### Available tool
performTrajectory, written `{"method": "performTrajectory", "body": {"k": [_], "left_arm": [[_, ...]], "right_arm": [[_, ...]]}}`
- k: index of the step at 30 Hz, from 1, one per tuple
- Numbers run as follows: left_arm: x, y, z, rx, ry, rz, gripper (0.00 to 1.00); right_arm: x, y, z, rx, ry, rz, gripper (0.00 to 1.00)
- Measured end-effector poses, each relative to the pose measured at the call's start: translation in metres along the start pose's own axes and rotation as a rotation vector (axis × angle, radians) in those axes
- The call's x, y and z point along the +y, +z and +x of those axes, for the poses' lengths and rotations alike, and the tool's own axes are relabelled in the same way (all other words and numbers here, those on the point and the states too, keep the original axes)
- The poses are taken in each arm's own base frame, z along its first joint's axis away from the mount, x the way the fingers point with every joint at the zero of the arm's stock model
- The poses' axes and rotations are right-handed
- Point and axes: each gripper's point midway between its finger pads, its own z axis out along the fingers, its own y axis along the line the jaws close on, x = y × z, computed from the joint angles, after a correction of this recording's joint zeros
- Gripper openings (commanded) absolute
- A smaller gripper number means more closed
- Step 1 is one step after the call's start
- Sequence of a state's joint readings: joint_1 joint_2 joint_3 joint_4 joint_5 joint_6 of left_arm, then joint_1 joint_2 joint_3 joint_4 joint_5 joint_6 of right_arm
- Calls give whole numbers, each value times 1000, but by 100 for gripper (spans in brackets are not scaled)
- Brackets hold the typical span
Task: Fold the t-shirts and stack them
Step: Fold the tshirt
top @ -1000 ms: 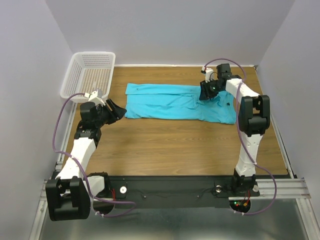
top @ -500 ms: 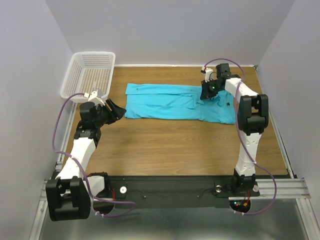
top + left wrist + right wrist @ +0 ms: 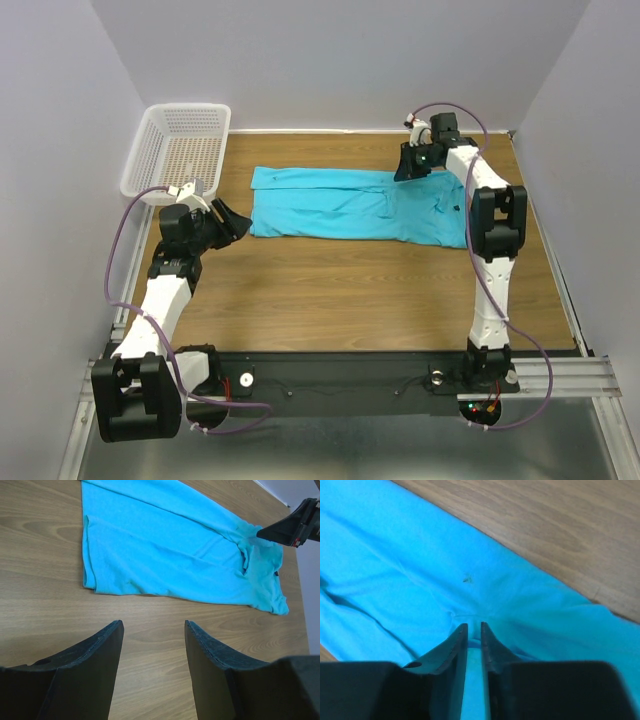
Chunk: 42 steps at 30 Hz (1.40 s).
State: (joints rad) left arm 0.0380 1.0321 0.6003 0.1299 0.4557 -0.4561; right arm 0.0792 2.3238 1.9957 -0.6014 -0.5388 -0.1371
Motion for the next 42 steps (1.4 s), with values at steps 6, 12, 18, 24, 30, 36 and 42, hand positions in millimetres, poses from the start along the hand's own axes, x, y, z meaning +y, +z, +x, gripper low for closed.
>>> {"method": "performTrajectory", "body": {"k": [6,12,18,24,30,36,42], "left_arm": [[1,0,0,-1,1,-3,63],[1,0,0,-1,4,-3,63],[2,0,-1,-4,5,-3,63],[4,0,3,3,1,-1,63],[2,-1,5,11,0,14,63],[0,0,7,21,-4,28,63],[1,1,12,30,-8,32,63]], "right_arm": [[-7,1,-4,-7,9,36,39],[-13,-23,5,10,-44,101,39],[-25,-79,9,-25,-57,184,39],[-61,-106,33,-17,7,288,40],[-68,-101,57,34,47,314,40],[-71,-94,60,42,61,321,39],[-78,-85,70,69,84,330,36]]}}
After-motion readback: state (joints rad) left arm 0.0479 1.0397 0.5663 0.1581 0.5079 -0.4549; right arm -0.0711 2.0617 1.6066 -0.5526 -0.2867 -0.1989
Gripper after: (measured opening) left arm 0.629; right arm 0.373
